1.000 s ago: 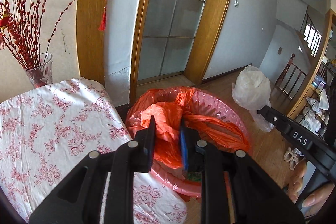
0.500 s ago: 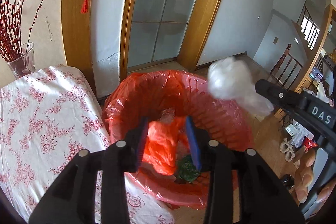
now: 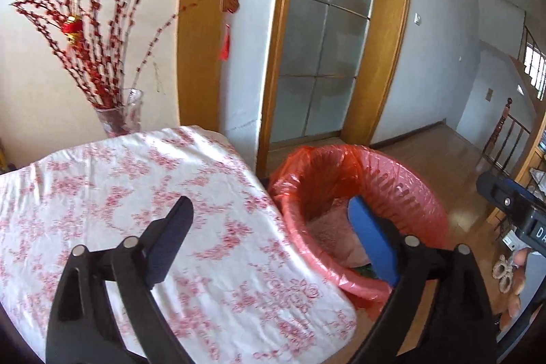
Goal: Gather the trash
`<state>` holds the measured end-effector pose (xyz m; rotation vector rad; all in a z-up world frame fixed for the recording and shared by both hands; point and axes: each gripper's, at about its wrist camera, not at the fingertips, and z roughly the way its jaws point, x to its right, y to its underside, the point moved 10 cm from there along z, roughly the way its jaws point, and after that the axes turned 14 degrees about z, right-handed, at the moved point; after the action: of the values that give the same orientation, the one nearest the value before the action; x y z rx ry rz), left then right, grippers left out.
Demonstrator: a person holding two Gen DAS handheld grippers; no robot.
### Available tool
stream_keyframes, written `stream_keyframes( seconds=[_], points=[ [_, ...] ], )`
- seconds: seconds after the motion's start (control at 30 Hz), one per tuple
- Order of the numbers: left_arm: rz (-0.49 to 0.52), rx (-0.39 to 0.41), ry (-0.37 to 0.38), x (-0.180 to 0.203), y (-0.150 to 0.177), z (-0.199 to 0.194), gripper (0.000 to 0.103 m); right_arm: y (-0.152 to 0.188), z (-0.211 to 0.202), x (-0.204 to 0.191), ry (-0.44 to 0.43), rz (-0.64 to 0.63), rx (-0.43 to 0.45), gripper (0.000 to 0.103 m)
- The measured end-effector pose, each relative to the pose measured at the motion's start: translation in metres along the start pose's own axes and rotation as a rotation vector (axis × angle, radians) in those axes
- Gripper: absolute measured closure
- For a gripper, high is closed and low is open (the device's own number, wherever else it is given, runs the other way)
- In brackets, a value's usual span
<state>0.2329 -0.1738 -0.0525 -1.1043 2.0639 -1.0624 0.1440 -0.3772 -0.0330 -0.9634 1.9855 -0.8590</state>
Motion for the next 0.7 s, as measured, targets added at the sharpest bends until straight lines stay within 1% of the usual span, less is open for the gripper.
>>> stream_keyframes(
  seconds=[0.07, 0.13, 0.23, 0.3, 0.43, 0.7],
  points=[
    [-0.006, 0.024, -0.070, -0.019, 0.003, -0.021, 0.005, 0.006, -0.013, -0.009, 0.013, -0.033, 0.040, 0.002],
    [-0.016, 0.042, -0.138, -0.035, 0.010, -0.043, 0.004, 0.013, -0.024, -0.017, 0.018, -0.068, 0.078, 0.002],
    [-0.024, 0.044, -0.221, -0.055, 0.024, -0.069, 0.004, 0.028, -0.035, -0.028, 0.038, -0.115, 0.086, 0.002],
    [-0.028, 0.046, -0.268, -0.063, 0.033, -0.086, 0.004, 0.040, -0.040, -0.033, 0.040, -0.119, 0.068, 0.002],
    [-0.015, 0.064, -0.340, -0.072, 0.045, -0.115, 0.004, 0.057, -0.050, -0.041, 0.031, -0.122, 0.042, 0.002],
    [-0.013, 0.079, -0.404, -0.076, 0.067, -0.153, 0.004, 0.078, -0.069, -0.051, 0.024, -0.157, 0.039, 0.002]
  ],
)
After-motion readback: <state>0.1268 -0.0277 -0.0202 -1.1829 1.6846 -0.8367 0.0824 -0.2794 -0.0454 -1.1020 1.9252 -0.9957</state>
